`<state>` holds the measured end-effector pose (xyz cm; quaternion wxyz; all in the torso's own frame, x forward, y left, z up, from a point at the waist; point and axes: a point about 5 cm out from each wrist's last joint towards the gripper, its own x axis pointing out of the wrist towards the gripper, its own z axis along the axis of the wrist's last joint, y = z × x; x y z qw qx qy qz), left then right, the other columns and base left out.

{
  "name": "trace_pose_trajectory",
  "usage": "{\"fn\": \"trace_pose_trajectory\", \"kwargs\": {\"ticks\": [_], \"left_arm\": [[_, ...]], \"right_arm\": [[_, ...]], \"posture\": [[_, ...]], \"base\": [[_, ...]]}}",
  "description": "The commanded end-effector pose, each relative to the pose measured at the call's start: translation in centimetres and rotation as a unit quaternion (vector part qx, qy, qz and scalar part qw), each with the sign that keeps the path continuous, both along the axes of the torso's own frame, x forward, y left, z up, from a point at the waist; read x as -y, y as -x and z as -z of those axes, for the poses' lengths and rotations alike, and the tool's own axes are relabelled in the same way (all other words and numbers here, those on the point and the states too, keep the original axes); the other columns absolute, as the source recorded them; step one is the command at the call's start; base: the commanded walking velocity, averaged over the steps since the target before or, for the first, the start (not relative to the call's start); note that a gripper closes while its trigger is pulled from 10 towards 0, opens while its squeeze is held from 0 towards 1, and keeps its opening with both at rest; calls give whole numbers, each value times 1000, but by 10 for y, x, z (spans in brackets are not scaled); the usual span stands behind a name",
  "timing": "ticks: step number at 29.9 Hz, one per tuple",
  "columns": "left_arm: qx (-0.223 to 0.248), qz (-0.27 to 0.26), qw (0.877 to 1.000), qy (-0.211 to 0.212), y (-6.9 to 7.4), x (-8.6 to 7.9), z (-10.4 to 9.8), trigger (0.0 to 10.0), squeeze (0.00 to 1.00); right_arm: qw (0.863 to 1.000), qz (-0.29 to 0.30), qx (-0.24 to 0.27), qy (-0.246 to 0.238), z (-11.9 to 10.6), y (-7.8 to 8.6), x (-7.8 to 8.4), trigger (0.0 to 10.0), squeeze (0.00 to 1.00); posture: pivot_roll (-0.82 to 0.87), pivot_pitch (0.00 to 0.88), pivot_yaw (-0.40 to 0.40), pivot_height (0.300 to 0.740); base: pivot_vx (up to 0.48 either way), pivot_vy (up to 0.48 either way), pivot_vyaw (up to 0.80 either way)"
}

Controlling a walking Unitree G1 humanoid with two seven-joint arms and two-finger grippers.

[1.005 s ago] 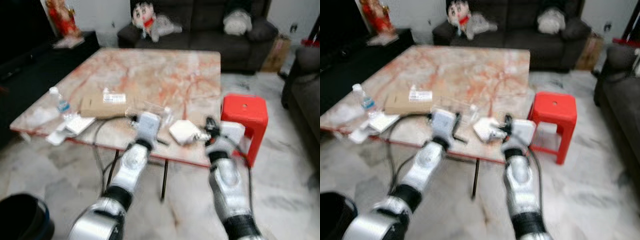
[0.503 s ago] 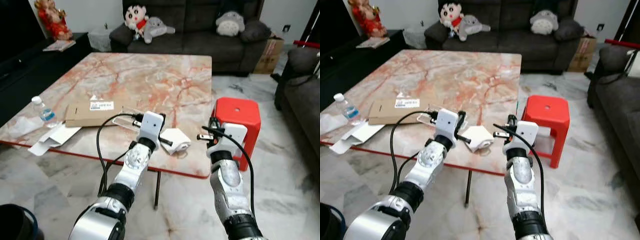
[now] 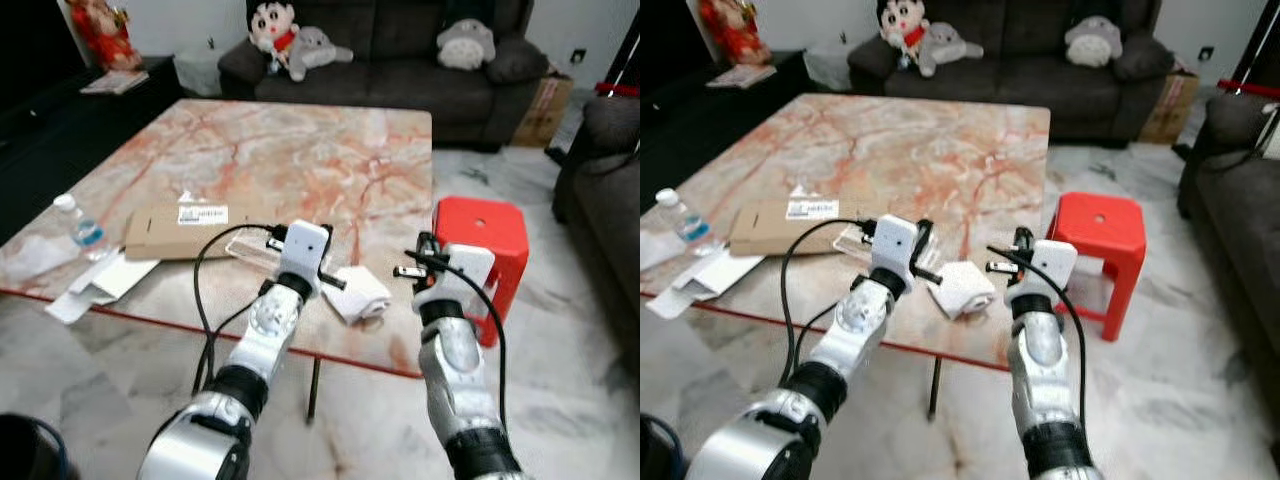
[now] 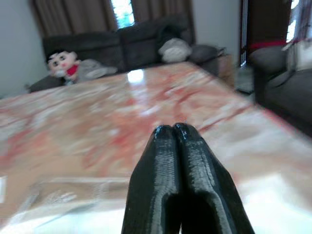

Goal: Picking trash to rubbish bin

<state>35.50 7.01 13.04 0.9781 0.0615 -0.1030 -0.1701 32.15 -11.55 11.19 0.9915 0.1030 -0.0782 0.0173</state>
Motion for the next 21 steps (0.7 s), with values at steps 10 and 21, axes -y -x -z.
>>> {"fn": "trace_pose_trajectory", "kwargs": {"ticks": [10, 21], "left_arm": [[2, 7, 1000, 1, 0, 3, -2, 10000, 0], [11, 9, 1000, -14, 3, 6, 1, 10000, 0]], "right_arm": [[1000, 0, 0, 3, 0, 0, 0, 10000, 0], [1000, -2, -3, 6, 2, 1, -1, 10000, 0]], "posture": [[35, 0, 45, 740], [28, 0, 49, 740]], "base": [[296, 0, 0], [0, 0, 0]]}}
